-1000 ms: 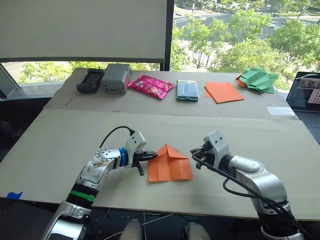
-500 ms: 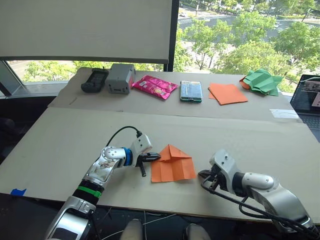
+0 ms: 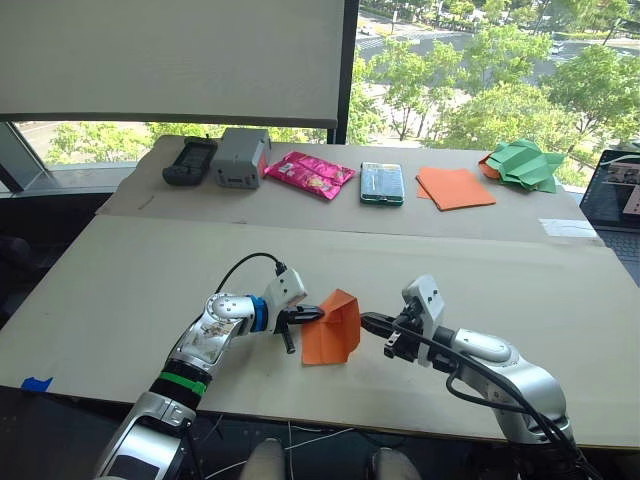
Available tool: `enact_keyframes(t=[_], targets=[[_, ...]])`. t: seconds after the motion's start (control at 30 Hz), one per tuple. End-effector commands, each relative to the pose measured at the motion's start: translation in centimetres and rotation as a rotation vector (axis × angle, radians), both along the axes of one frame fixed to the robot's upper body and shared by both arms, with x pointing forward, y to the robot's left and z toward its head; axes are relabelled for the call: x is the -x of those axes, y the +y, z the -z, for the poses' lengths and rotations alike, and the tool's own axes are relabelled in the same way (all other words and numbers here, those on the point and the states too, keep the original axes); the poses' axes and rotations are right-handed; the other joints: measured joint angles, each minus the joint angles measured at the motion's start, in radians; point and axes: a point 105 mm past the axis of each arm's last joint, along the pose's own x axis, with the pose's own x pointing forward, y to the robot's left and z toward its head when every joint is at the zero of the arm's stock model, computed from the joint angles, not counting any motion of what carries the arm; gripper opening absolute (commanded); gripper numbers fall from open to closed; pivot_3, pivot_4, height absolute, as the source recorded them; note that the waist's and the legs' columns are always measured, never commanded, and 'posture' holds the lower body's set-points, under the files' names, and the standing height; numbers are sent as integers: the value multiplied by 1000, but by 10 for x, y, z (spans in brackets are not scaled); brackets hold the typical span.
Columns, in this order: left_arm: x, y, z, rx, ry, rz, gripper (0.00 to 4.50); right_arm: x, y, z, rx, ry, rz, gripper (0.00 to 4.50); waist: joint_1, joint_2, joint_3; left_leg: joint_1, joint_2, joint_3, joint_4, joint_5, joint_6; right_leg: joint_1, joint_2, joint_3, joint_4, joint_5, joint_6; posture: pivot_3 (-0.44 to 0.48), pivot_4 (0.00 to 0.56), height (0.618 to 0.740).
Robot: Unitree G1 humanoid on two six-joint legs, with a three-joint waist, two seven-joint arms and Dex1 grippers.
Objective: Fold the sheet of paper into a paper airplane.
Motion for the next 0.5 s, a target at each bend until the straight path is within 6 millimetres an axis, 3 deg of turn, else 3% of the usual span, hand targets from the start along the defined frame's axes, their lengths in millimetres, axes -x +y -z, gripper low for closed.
enact_keyframes(t=[0.03, 0.23, 0.5], targets=[[1, 3, 9, -35, 29, -11, 27, -4, 16, -3, 7, -28, -28, 0, -1, 0, 0, 0, 0, 0, 0, 0, 0, 0, 0, 0, 1, 0, 0, 0, 150, 702], [0, -2, 1, -32, 5, 15, 27, -10, 32, 8, 26, -18, -28, 0, -1, 0, 0, 0, 0, 0, 0, 2, 3, -1, 0, 0, 4, 0, 0, 0, 150, 702], [7, -21, -5, -33, -11, 110, 27, -15, 33, 12, 30, -19, -15, 0, -2, 0, 0, 0, 0, 0, 0, 2, 4, -1, 0, 0, 5, 0, 0, 0, 150, 702]])
